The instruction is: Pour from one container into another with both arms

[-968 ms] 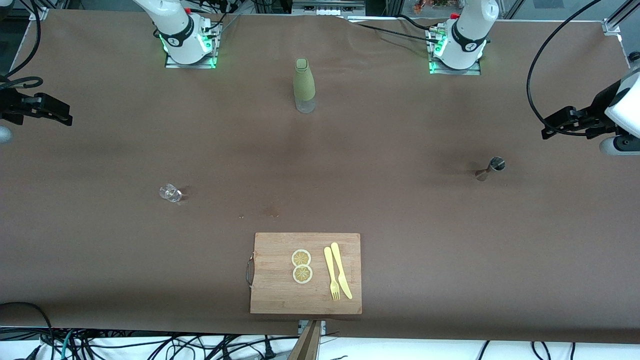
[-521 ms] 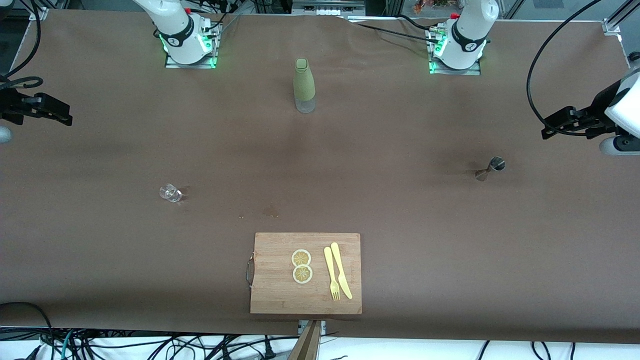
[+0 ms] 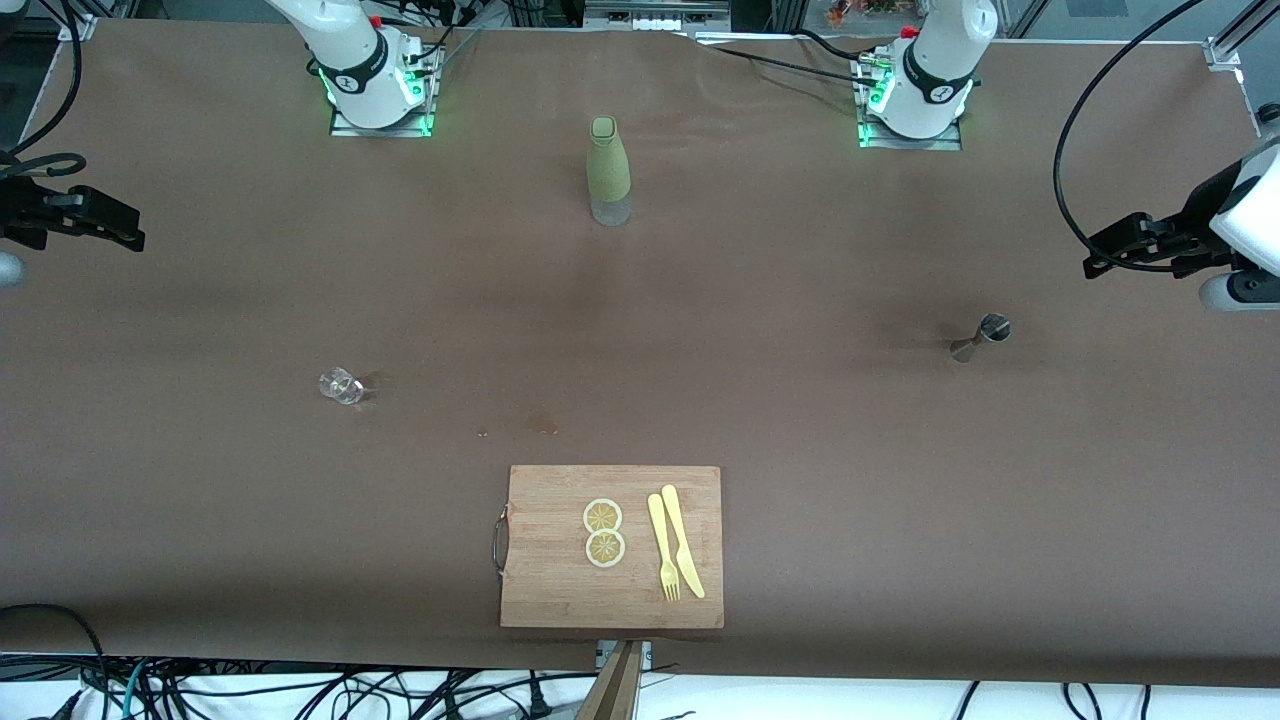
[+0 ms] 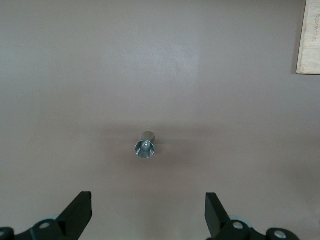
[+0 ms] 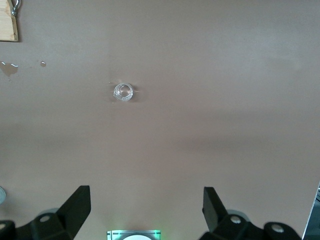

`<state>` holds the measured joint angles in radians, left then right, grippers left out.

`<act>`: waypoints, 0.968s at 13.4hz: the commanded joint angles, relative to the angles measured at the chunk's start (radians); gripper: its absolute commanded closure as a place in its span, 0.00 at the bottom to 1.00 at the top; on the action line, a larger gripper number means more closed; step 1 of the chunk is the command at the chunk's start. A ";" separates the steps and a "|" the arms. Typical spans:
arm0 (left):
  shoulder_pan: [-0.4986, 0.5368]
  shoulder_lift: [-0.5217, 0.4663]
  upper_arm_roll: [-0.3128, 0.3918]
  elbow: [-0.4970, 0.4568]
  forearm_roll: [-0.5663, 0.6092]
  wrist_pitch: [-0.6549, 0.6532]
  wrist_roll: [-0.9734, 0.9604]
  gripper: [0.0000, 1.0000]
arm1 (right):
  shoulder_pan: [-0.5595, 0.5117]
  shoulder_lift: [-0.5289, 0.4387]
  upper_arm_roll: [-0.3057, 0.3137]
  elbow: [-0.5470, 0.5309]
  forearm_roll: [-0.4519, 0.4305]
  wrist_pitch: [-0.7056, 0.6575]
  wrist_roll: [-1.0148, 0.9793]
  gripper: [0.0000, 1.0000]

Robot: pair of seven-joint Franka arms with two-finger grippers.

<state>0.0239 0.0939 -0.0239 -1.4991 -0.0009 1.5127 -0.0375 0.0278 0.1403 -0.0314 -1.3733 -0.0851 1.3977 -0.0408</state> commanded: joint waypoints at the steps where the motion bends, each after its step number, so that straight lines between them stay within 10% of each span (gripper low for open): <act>1: 0.019 -0.005 0.028 -0.004 0.010 -0.005 0.143 0.00 | -0.005 0.005 0.001 0.013 -0.007 0.000 -0.014 0.00; 13: 0.295 0.159 0.056 0.002 -0.125 0.024 0.896 0.00 | -0.003 0.102 0.002 0.005 0.011 0.011 -0.016 0.00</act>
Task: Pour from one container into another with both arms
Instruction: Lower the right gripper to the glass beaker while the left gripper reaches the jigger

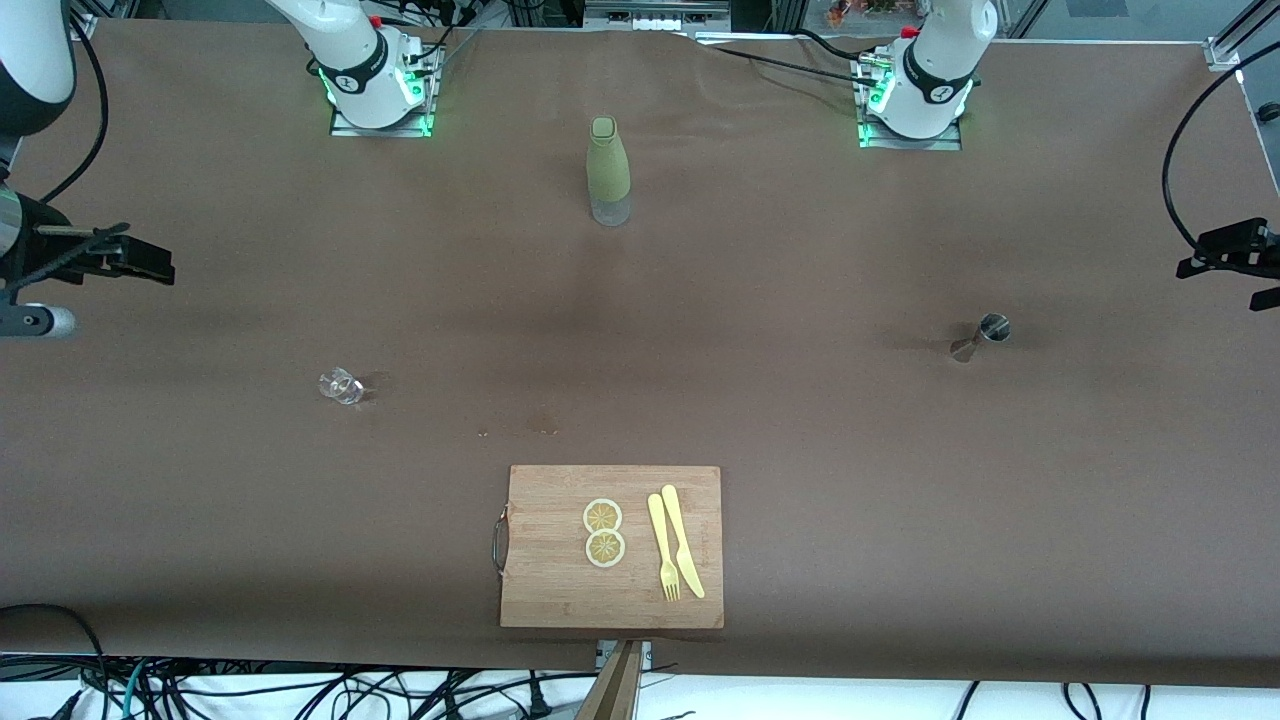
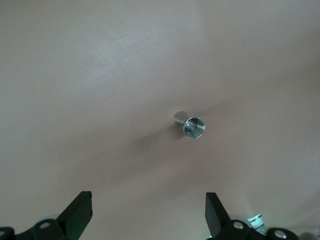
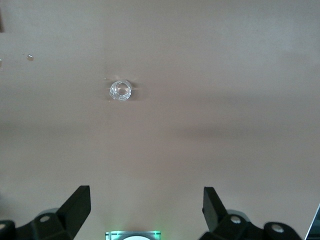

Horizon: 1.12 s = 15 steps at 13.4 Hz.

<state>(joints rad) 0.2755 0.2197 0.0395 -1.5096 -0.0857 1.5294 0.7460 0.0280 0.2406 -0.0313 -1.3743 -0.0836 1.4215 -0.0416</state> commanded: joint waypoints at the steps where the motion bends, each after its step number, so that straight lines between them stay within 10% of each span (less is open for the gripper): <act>1: 0.078 0.079 -0.007 0.041 -0.086 0.006 0.206 0.00 | -0.005 0.011 0.002 0.006 0.016 -0.013 -0.018 0.00; 9: 0.260 0.440 -0.036 0.144 -0.370 0.000 0.939 0.00 | -0.086 0.055 0.001 -0.055 0.048 0.134 -0.660 0.00; 15: 0.281 0.605 -0.049 0.149 -0.535 -0.024 1.448 0.00 | -0.094 0.055 -0.094 -0.259 0.275 0.339 -1.028 0.00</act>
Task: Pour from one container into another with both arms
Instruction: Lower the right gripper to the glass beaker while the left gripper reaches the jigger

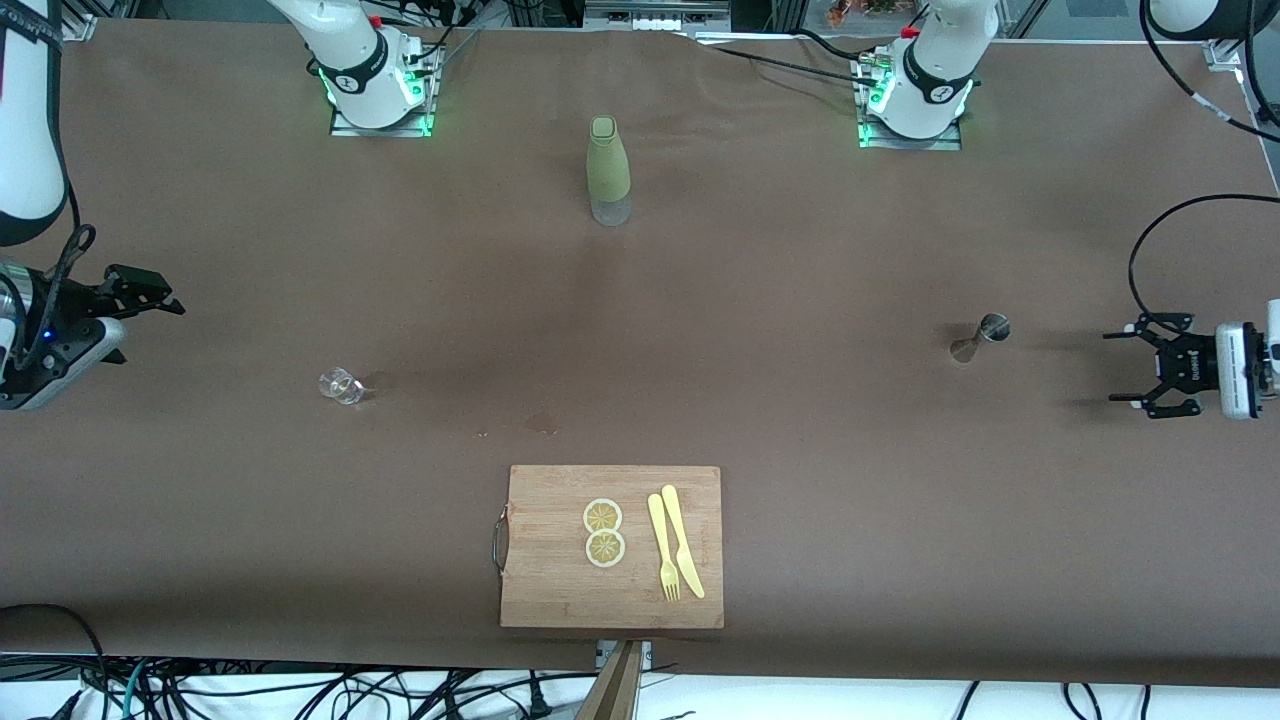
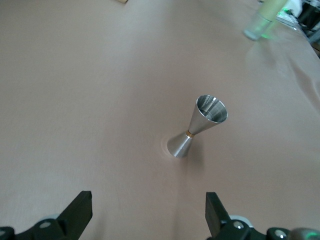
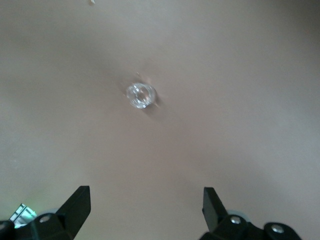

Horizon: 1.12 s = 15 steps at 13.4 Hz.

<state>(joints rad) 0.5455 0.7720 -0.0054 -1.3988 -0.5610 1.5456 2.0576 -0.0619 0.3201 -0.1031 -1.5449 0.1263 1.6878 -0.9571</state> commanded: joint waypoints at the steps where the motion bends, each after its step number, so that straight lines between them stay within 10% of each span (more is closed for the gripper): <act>1: 0.011 0.081 0.005 0.034 -0.095 -0.048 0.207 0.00 | -0.004 -0.024 -0.027 -0.122 0.093 0.116 -0.177 0.00; 11: -0.027 0.244 0.041 0.008 -0.237 -0.228 0.634 0.00 | -0.004 0.177 -0.107 -0.250 0.625 0.227 -0.857 0.00; 15: -0.050 0.257 0.035 -0.054 -0.238 -0.252 0.644 0.00 | -0.016 0.223 -0.109 -0.250 0.679 0.222 -1.009 0.00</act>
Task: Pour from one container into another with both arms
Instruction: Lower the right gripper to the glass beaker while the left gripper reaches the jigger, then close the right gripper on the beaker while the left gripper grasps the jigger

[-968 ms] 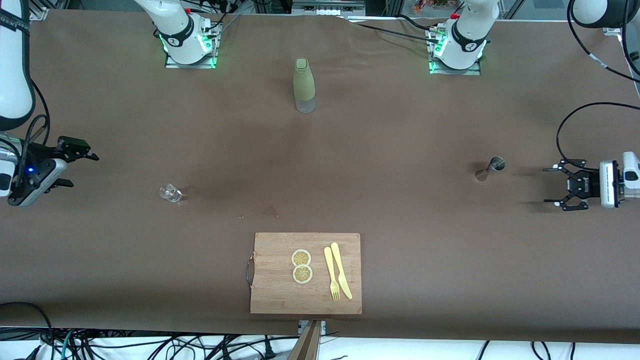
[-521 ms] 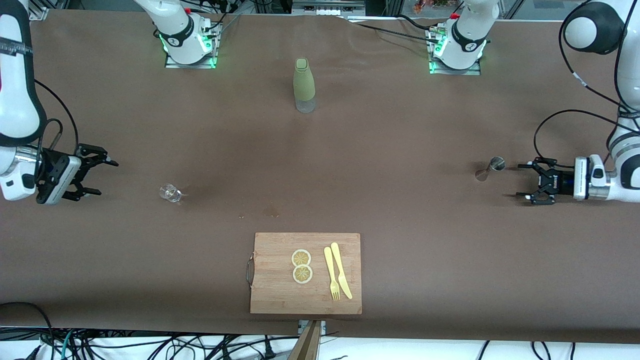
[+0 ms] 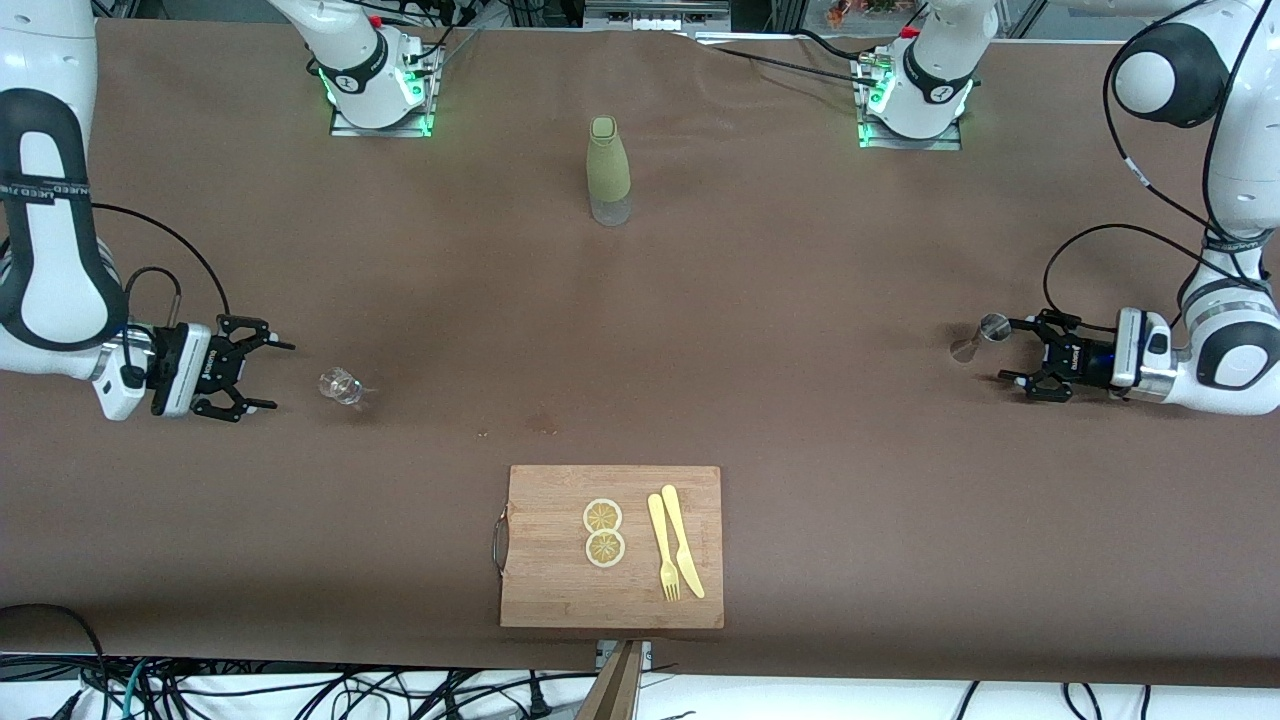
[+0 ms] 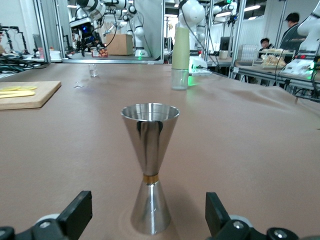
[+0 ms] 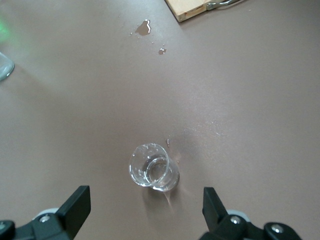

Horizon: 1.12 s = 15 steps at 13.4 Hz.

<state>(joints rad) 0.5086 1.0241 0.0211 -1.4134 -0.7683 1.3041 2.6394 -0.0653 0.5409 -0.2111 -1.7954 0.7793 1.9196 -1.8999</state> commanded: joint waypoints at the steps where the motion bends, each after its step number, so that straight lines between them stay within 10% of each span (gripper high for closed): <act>1: -0.016 0.005 0.007 -0.058 -0.034 -0.011 0.062 0.00 | -0.018 0.014 -0.001 0.002 0.029 -0.011 -0.105 0.00; 15: -0.021 0.001 0.002 -0.065 -0.071 -0.032 0.056 0.09 | -0.037 0.235 -0.037 0.074 0.336 -0.171 -0.530 0.00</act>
<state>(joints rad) 0.4927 1.0414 0.0131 -1.4645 -0.8114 1.2783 2.6551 -0.0923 0.7484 -0.2456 -1.7526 1.0800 1.7921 -2.3931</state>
